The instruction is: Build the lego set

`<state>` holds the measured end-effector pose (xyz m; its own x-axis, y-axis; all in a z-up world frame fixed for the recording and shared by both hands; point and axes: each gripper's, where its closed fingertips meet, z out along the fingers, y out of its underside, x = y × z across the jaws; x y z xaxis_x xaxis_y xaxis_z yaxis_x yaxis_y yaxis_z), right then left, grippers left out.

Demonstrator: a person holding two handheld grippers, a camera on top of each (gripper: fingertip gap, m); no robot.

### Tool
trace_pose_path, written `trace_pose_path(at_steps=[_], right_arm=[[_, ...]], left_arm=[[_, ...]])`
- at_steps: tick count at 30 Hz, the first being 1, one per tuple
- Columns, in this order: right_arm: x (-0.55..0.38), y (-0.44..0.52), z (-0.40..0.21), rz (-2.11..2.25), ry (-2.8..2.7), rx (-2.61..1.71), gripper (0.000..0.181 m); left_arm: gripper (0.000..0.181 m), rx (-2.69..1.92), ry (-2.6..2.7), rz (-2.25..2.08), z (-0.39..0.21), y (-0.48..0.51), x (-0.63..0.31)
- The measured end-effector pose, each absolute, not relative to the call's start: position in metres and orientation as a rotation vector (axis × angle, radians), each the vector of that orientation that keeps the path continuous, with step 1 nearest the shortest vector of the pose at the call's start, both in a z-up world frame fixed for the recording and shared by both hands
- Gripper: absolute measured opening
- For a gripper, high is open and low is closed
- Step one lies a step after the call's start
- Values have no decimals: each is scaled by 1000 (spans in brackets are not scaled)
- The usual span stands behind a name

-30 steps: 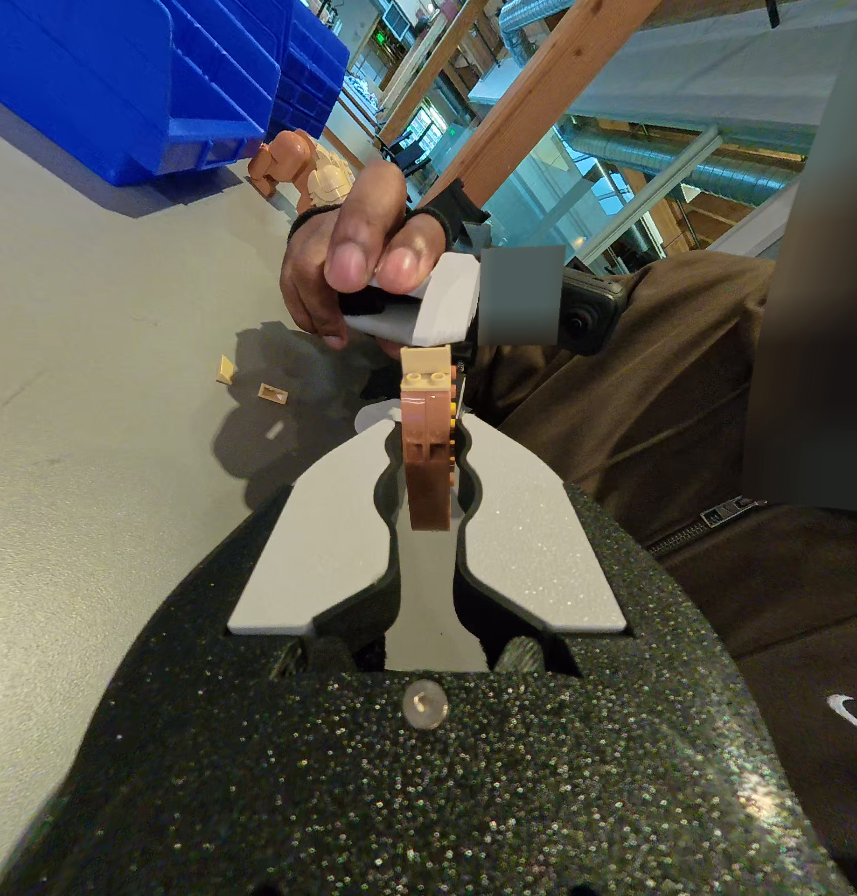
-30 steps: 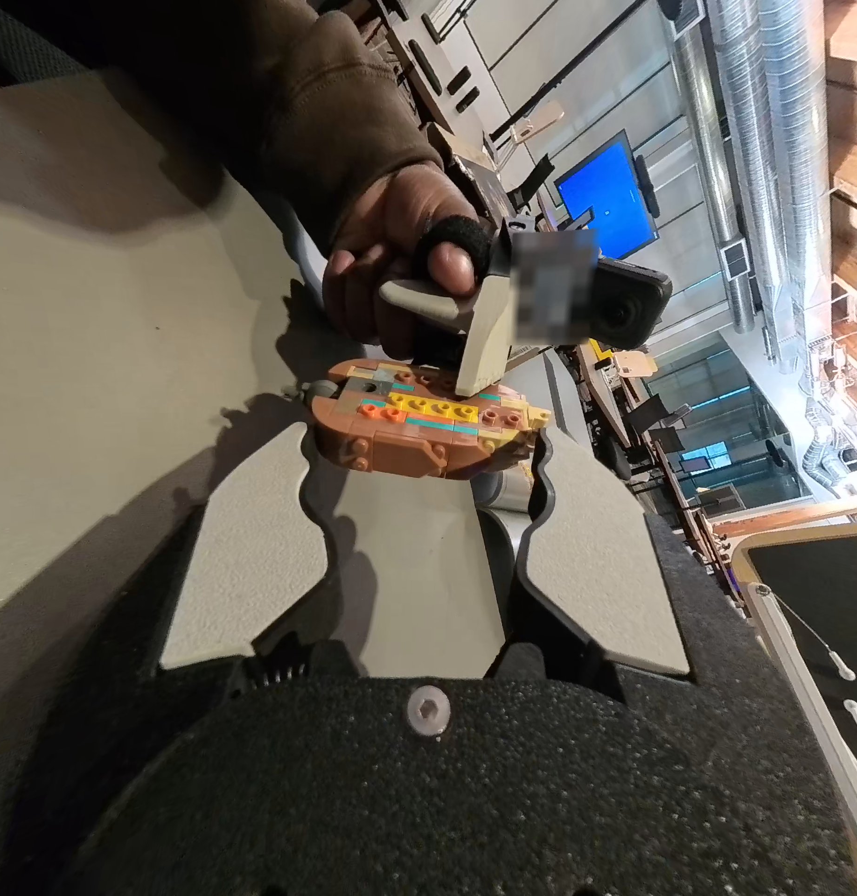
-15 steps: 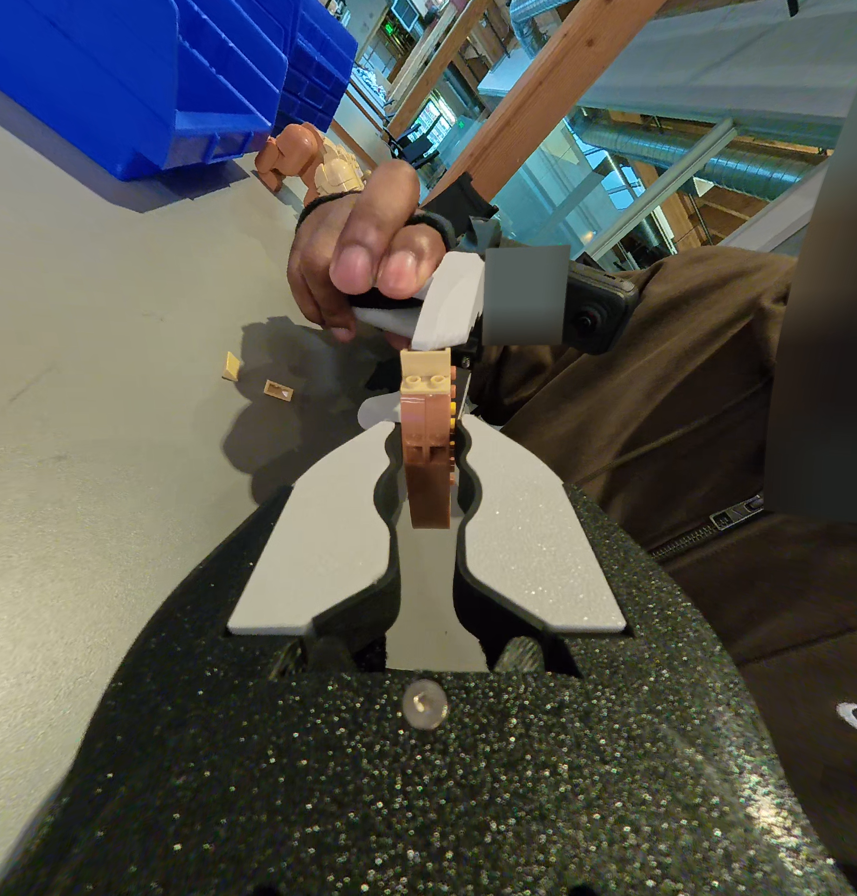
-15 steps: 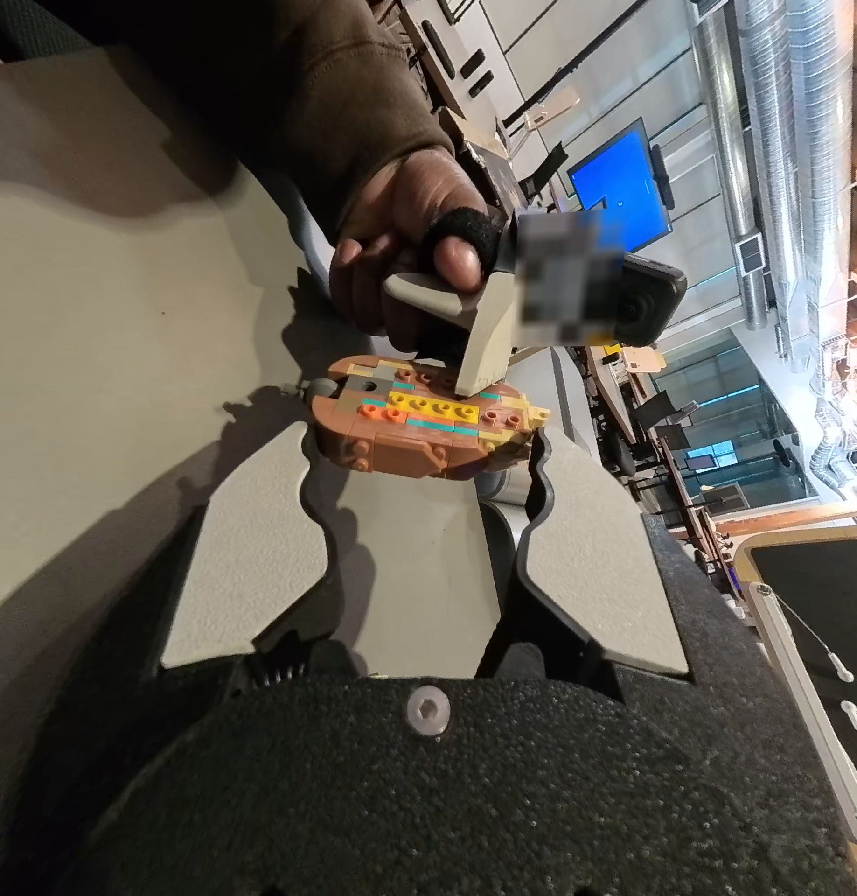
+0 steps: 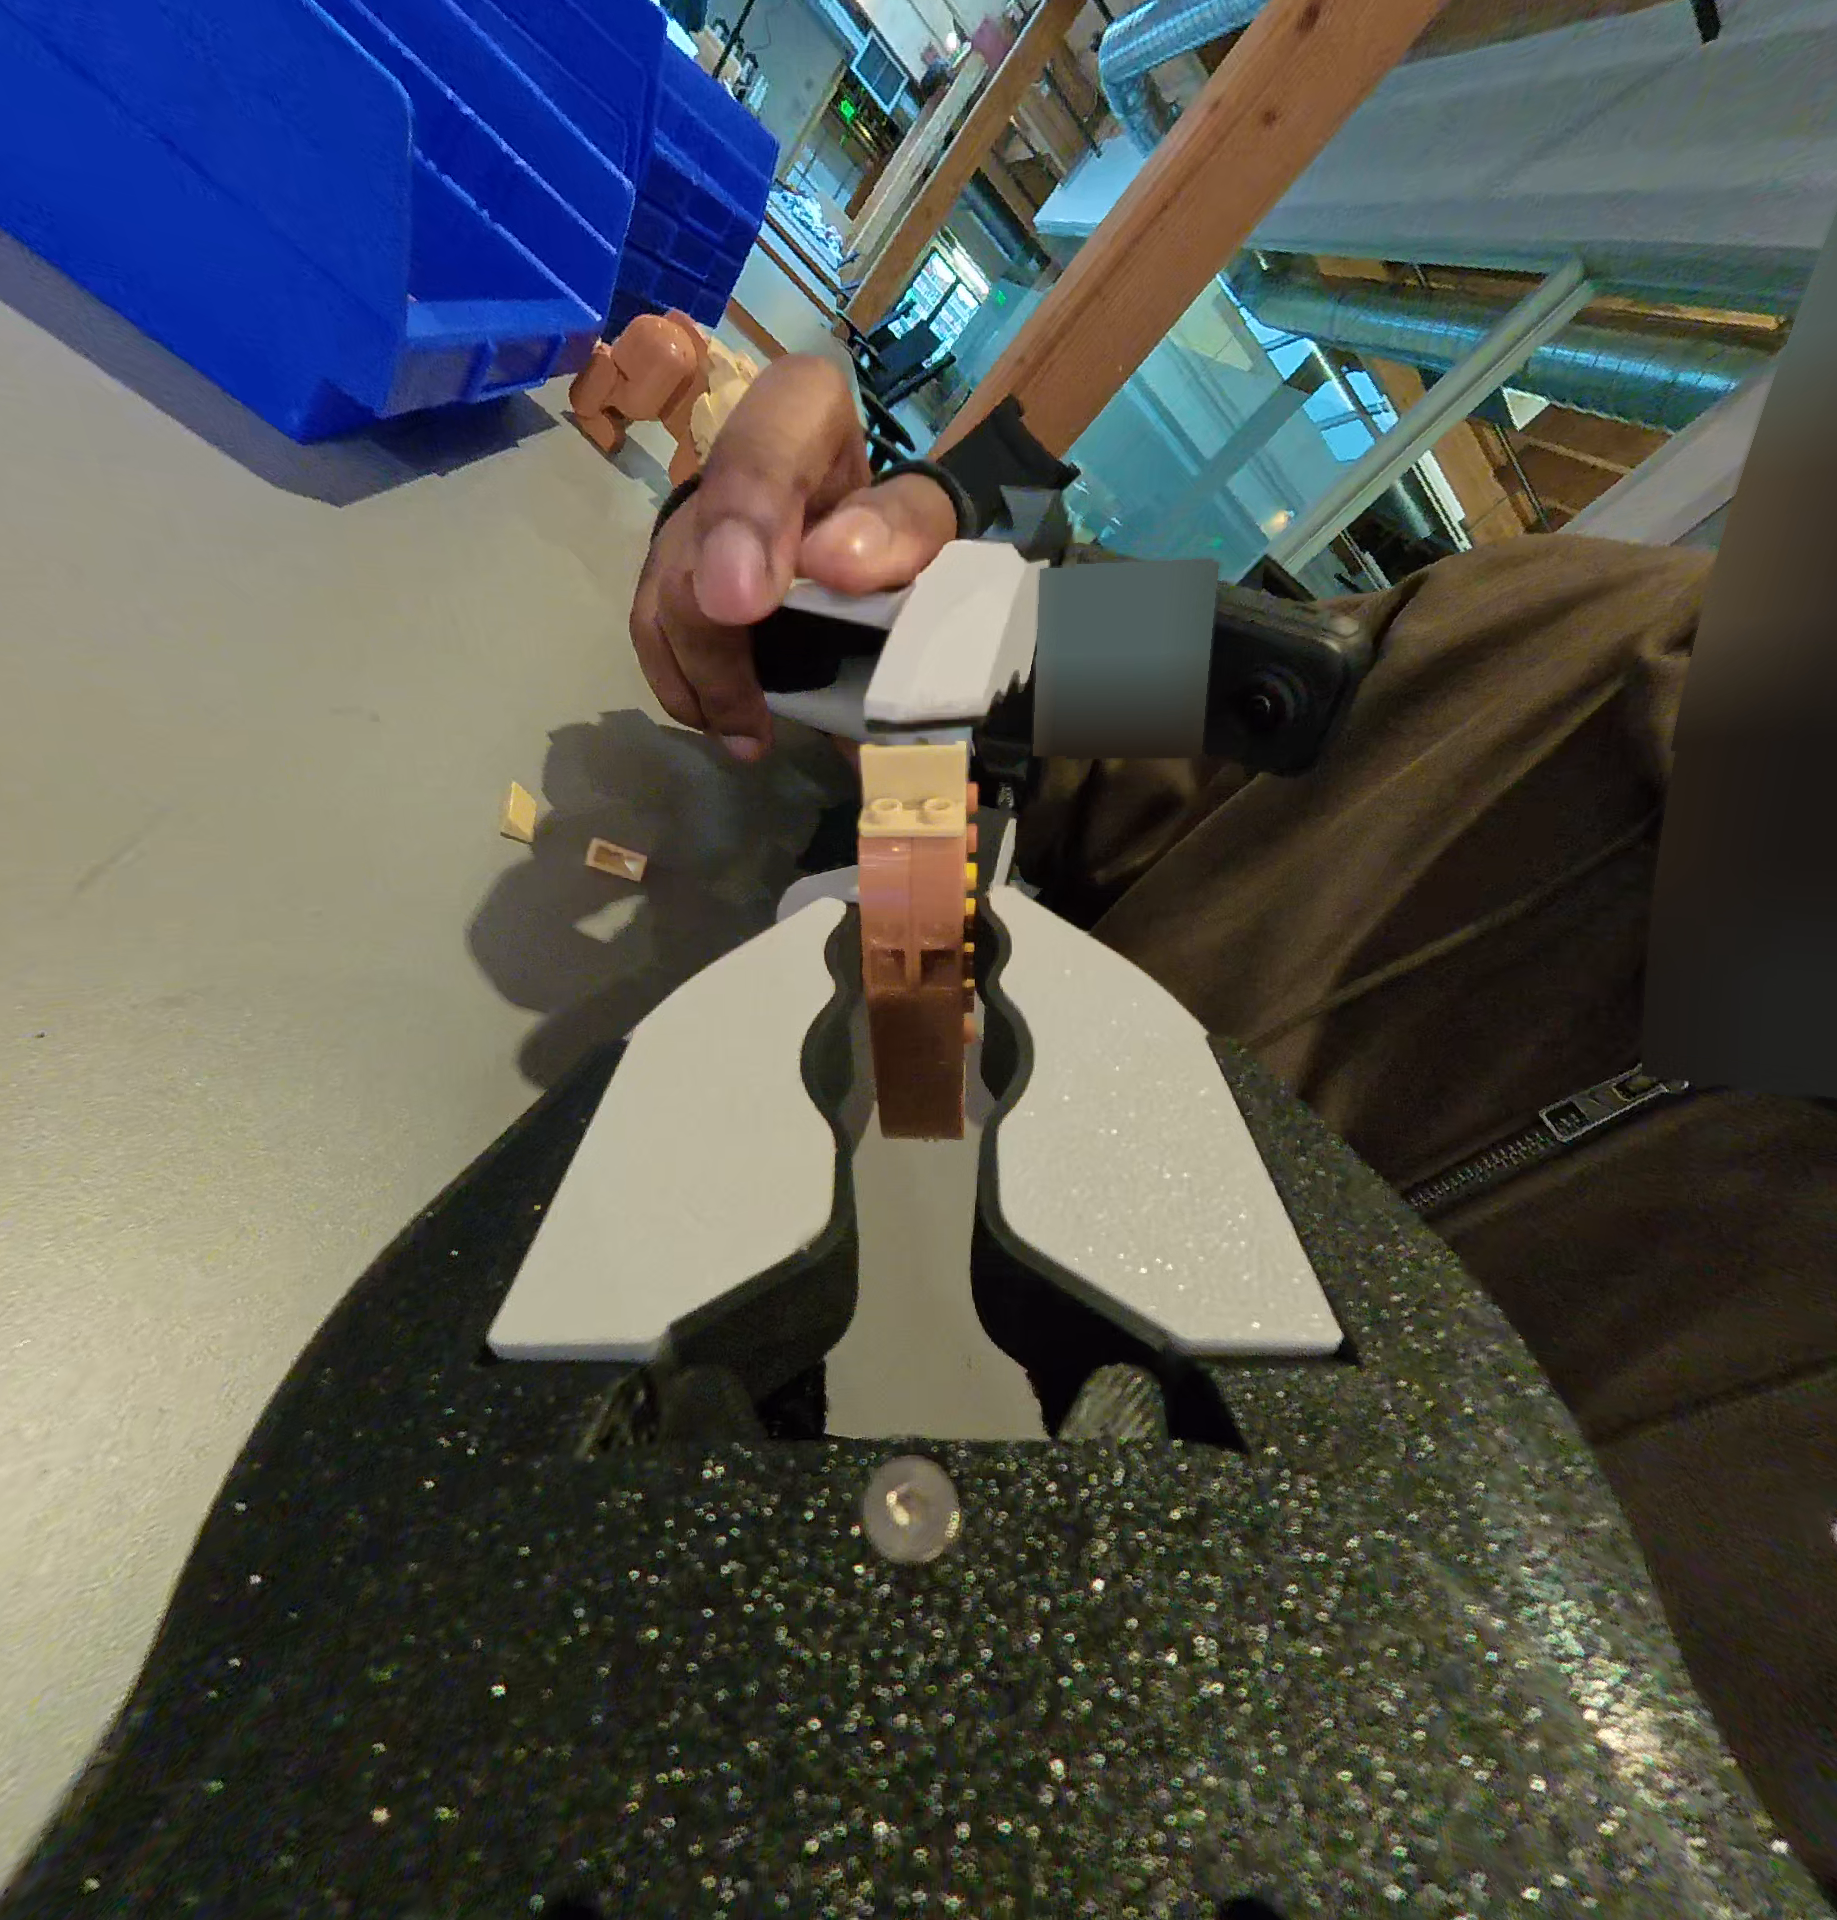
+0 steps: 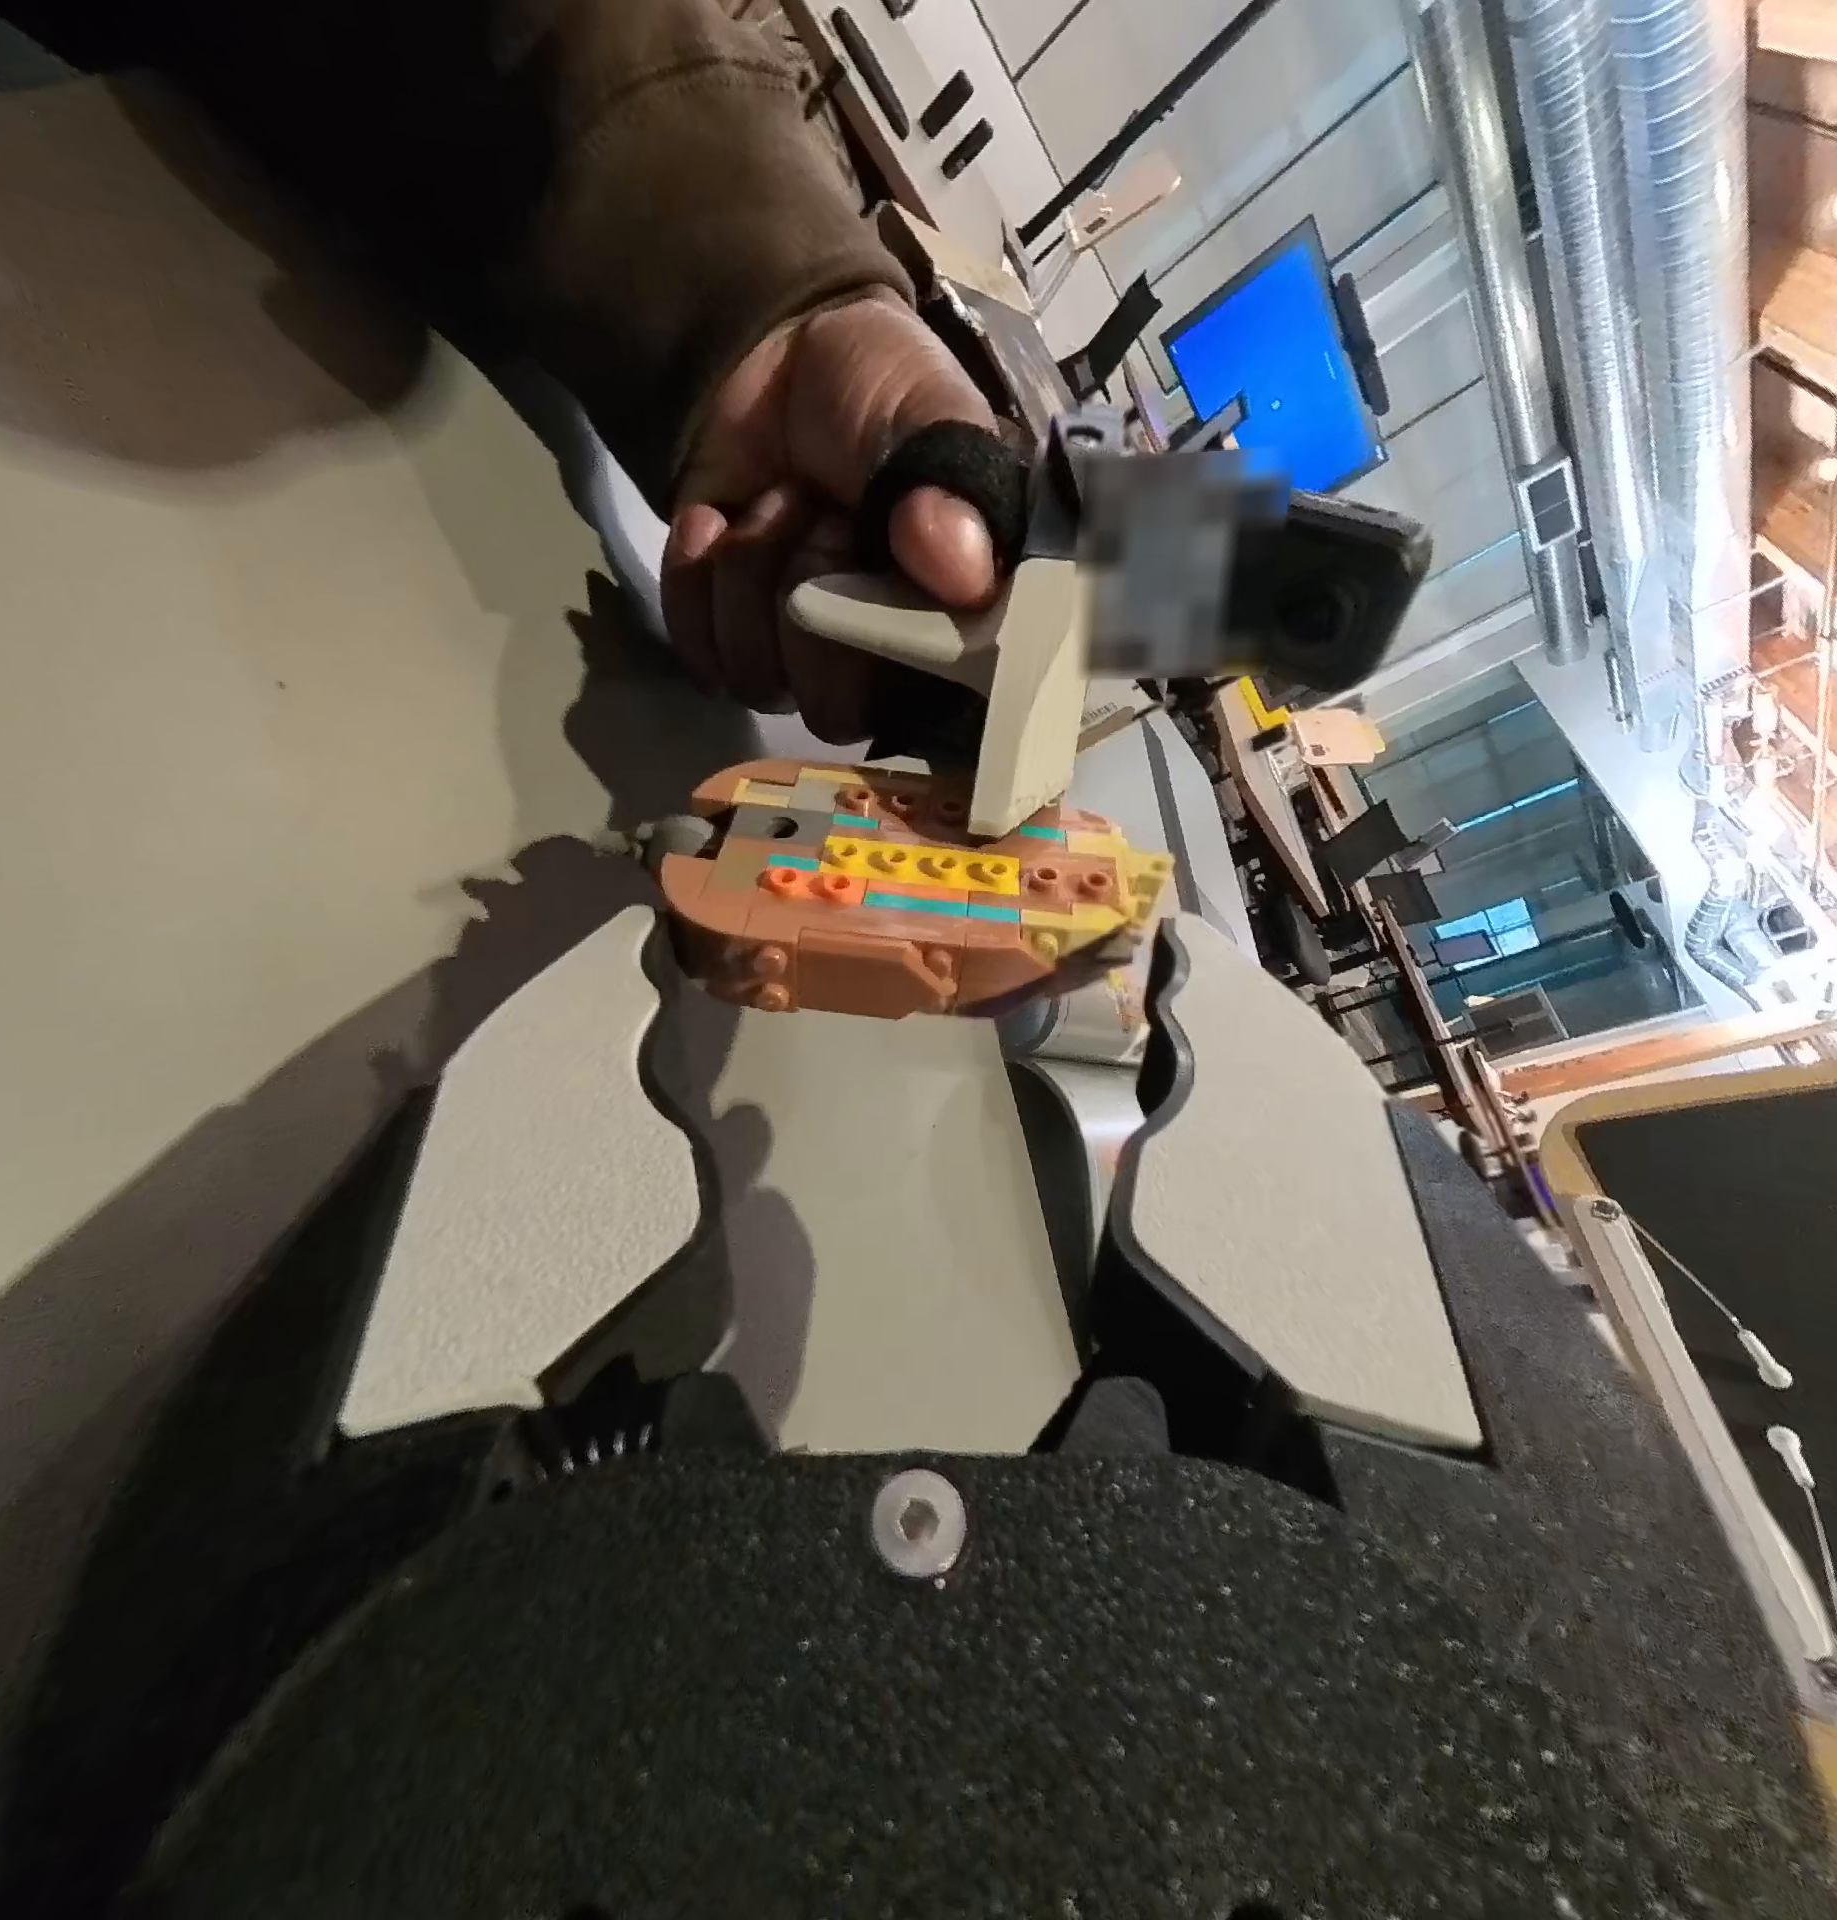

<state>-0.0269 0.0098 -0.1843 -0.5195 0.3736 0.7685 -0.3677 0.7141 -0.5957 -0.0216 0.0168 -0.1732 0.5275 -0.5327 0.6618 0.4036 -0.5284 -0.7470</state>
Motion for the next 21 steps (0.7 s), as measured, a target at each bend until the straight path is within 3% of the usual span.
trace_pose_path(at_steps=[12, 21], right_arm=[[-31, 37, -183, 1028, -1944, -181, 83], [-36, 92, -204, 971, -2039, -425, 59]], left_arm=[[20, -1729, 58, -1101, -169, 18, -38], [20, -1768, 17, -968, -178, 24, -50]])
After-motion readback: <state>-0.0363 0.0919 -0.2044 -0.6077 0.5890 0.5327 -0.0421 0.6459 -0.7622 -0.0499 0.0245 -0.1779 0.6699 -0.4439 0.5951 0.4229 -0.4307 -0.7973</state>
